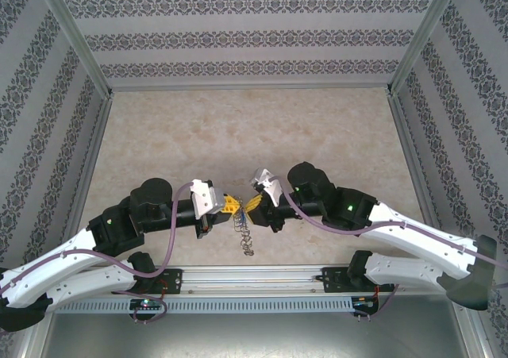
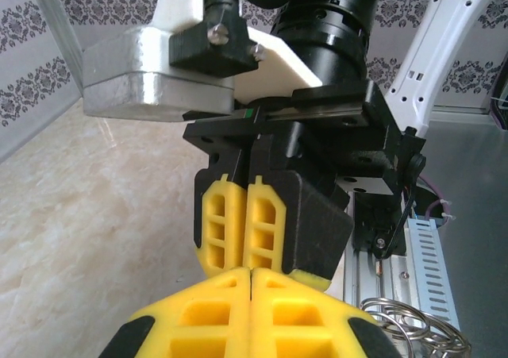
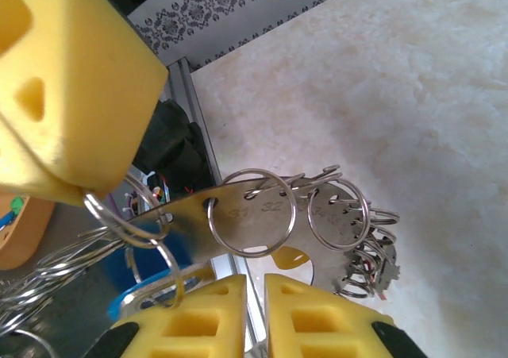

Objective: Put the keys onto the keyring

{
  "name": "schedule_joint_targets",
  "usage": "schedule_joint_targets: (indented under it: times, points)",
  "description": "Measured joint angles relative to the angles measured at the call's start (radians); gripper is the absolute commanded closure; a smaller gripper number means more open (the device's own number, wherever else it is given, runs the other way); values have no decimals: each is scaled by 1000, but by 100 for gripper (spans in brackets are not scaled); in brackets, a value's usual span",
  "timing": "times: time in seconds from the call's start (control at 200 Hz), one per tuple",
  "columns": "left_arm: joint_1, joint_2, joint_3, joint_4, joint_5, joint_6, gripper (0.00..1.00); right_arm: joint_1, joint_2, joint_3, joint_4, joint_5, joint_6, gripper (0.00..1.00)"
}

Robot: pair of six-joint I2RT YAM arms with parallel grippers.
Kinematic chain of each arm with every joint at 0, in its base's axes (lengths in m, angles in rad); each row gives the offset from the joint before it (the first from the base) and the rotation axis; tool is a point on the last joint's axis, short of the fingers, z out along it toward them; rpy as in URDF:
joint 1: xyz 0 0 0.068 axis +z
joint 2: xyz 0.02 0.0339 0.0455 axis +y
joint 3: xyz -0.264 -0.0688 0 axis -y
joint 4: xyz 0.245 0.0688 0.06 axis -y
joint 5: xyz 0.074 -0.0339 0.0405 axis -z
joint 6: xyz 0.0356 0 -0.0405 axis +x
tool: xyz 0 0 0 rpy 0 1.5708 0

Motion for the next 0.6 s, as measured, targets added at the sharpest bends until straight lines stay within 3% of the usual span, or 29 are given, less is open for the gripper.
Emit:
schedule_joint_targets:
  times: [0.11,0.395,0.6]
  points:
    - [0,0,0,0,0,0,100,0,-2,0,0,-13,0,88]
    - [0,-15,-1,2,16,4,100,0,-150,-46,-50,32,-30,56]
    - [0,-26,-6,52,72,3,100,13,-341,-106,28,79,-99,49]
